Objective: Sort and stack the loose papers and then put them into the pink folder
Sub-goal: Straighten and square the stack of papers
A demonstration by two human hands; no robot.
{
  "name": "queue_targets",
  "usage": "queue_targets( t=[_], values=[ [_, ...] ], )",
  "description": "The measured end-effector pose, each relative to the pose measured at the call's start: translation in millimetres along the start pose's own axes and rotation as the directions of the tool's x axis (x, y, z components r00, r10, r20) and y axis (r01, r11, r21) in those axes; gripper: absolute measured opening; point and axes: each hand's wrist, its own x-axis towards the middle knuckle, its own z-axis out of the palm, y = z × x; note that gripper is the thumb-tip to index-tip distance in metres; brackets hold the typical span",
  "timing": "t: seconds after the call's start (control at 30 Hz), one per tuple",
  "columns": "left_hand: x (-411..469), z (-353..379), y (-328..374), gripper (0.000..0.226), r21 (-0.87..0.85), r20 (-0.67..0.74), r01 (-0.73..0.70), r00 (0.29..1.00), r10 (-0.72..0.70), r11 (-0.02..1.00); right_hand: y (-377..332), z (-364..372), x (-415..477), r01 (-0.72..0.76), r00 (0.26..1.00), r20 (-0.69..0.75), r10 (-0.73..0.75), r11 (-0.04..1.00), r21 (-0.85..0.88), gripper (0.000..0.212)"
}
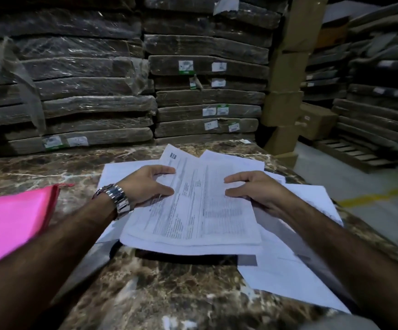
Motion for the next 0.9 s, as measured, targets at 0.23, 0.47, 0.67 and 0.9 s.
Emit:
queue_targets(
  t=[0.23,0.47,0.67,0.9],
  values=[
    [18.2,68.1,33.3,0.053,0.041,0.123,-0.077,0.990,0.071,0.996,18.5,-63.0,-36.9,-0.064,0.982,-0.181,0.050,0.996,-0.070,0.031],
    [13.3,137.3,57.4,0.057,0.218,0.238,-0.220,0.957,0.167,0.951,46.5,-116.5,-83.4,-0.186,0.927,-0.350,0.133,0.975,-0.123,0.030],
    [5.8,168.0,63.3,0.060,0.299,0.310,-0.277,0.933,0.181,0.913,73.6,-118.7,-112.3,-0.271,0.885,-0.426,0.189,0.953,-0.139,0.039],
    [4.8,185.6,60.7,0.064,0.477,0.173,-0.268,0.962,0.210,0.837,75.9,-111.4,-115.5,-0.336,0.834,-0.550,0.029,0.819,-0.466,0.058]
  ],
)
